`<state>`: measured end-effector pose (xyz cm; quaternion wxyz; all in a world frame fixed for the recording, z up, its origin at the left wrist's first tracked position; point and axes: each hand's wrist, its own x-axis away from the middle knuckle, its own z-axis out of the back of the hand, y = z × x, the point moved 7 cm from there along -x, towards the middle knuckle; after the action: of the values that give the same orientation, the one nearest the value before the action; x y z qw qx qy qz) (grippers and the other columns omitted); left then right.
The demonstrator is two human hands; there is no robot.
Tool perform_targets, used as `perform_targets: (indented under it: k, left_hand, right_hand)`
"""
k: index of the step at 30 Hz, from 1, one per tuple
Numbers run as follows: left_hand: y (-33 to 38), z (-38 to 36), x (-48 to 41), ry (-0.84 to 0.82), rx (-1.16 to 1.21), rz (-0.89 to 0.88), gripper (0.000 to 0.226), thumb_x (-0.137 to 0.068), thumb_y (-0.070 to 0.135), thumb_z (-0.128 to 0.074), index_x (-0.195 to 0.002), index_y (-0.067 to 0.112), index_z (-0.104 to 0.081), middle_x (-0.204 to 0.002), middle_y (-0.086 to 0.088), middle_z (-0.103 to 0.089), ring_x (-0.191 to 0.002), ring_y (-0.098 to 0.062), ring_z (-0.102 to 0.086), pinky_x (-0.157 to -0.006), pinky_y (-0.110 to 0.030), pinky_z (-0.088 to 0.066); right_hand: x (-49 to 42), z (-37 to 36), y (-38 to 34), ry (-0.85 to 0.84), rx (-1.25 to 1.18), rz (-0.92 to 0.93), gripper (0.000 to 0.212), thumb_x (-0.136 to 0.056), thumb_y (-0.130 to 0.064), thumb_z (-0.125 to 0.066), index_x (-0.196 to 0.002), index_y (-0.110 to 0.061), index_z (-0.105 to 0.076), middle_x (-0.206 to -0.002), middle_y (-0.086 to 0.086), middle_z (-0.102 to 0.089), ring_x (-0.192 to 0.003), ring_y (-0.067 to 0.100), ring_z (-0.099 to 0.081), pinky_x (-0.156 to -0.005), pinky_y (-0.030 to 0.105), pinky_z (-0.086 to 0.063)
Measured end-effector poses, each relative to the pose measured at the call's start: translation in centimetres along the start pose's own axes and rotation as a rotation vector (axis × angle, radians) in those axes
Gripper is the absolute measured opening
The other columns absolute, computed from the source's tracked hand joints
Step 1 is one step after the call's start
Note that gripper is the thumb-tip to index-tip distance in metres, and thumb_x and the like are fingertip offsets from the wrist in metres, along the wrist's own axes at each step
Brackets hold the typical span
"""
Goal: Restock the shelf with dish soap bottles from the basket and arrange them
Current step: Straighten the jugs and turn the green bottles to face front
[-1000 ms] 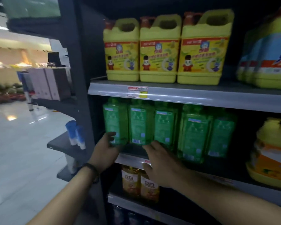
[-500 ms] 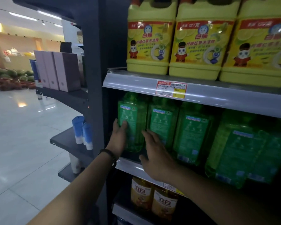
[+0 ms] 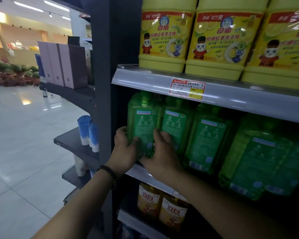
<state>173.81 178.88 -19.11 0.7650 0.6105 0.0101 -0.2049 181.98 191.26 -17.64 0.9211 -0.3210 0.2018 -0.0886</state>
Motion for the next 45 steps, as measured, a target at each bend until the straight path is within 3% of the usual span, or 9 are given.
perform_targets:
  k: [7, 12, 14, 17, 21, 28, 35, 41, 45]
  left_hand:
    - [-0.4, 2.0, 0.3, -0.045, -0.204, -0.094, 0.066, -0.088, 0.017, -0.06, -0.15, 0.025, -0.041, -0.134, -0.001, -0.056, -0.123, -0.009, -0.051, -0.108, -0.035, -0.049]
    - [-0.7, 2.4, 0.9, -0.026, -0.035, -0.1, 0.057, -0.085, 0.0, -0.056, -0.136, 0.019, -0.043, -0.13, 0.002, -0.064, -0.119, -0.016, -0.068, -0.1, -0.051, -0.059]
    - [-0.8, 2.6, 1.5, -0.009, -0.021, -0.138, 0.052, -0.086, -0.002, -0.057, -0.133, 0.016, -0.044, -0.131, -0.001, -0.064, -0.119, -0.016, -0.068, -0.101, -0.051, -0.058]
    - [-0.5, 2.5, 2.1, 0.015, -0.049, -0.222, 0.062, -0.085, 0.012, -0.052, -0.146, 0.023, -0.046, -0.141, 0.0, -0.06, -0.13, -0.016, -0.062, -0.107, -0.049, -0.055]
    - [-0.8, 2.9, 2.1, 0.038, -0.085, -0.273, 0.087, -0.077, -0.009, -0.038, -0.15, 0.036, -0.054, -0.133, 0.007, -0.063, -0.127, -0.012, -0.062, -0.108, -0.039, -0.054]
    - [-1.1, 1.8, 2.0, -0.036, 0.087, -0.243, 0.063, -0.094, -0.025, -0.04, -0.139, 0.018, -0.056, -0.135, -0.002, -0.066, -0.127, -0.016, -0.065, -0.104, -0.031, -0.056]
    - [-1.6, -0.1, -1.7, -0.021, 0.033, -0.11, 0.061, -0.108, 0.013, -0.05, -0.162, 0.032, -0.029, -0.152, 0.012, -0.047, -0.138, -0.01, -0.052, -0.117, -0.044, -0.047]
    - [-1.5, -1.6, -1.9, -0.016, -0.081, -0.172, 0.071, -0.106, 0.012, -0.049, -0.164, 0.041, -0.021, -0.157, 0.01, -0.05, -0.141, -0.01, -0.051, -0.115, -0.033, -0.046]
    - [-2.0, -1.9, -2.4, 0.086, -0.146, -0.173, 0.071, -0.102, 0.017, -0.056, -0.163, 0.037, -0.025, -0.151, -0.002, -0.051, -0.135, -0.017, -0.051, -0.111, -0.046, -0.048]
  right_hand:
    - [-1.0, 0.1, 0.1, -0.004, -0.086, -0.103, 0.113, -0.06, -0.052, -0.079, -0.161, -0.036, -0.03, -0.132, -0.002, -0.052, -0.116, 0.024, -0.064, -0.094, 0.043, -0.061]
    - [-0.8, -0.3, -0.6, -0.081, -0.254, -0.135, 0.093, -0.089, -0.01, -0.078, -0.166, -0.026, -0.028, -0.117, -0.006, -0.061, -0.101, 0.021, -0.069, -0.092, 0.041, -0.062]
    - [-1.4, -0.2, -0.5, -0.049, -0.234, -0.124, 0.086, -0.093, -0.016, -0.077, -0.165, -0.025, -0.032, -0.118, 0.0, -0.066, -0.1, 0.023, -0.071, -0.079, 0.031, -0.059]
    - [-1.9, -0.5, -1.6, -0.007, -0.142, -0.087, 0.078, -0.08, -0.049, -0.086, -0.147, -0.033, -0.05, -0.11, -0.007, -0.071, -0.101, 0.018, -0.072, -0.075, 0.026, -0.057]
    - [-3.0, -0.3, -2.0, 0.123, 0.06, -0.043, 0.086, -0.055, -0.086, -0.069, -0.121, -0.031, -0.061, -0.105, -0.004, -0.074, -0.091, 0.018, -0.072, -0.077, 0.037, -0.064]
    - [-3.5, 0.6, -2.1, 0.07, 0.497, -0.077, 0.06, -0.094, -0.075, -0.056, -0.079, -0.017, -0.056, -0.07, 0.005, -0.06, -0.062, 0.025, -0.063, -0.057, 0.035, -0.056]
    - [-1.7, 1.3, -1.3, 0.189, 0.379, 0.033, 0.024, -0.103, -0.032, -0.061, -0.117, -0.014, -0.054, -0.099, 0.008, -0.067, -0.085, 0.027, -0.07, -0.069, 0.044, -0.063]
    - [0.5, 0.3, -0.4, -0.004, 0.497, 0.111, 0.085, -0.104, -0.031, -0.055, -0.168, -0.02, 0.0, -0.107, 0.01, -0.067, -0.087, 0.026, -0.068, -0.069, 0.037, -0.057]
    - [-1.0, 1.0, -1.0, -0.028, 0.544, 0.045, 0.085, -0.099, -0.036, -0.059, -0.166, -0.01, -0.014, -0.12, 0.014, -0.066, -0.107, 0.032, -0.066, -0.085, 0.039, -0.056]
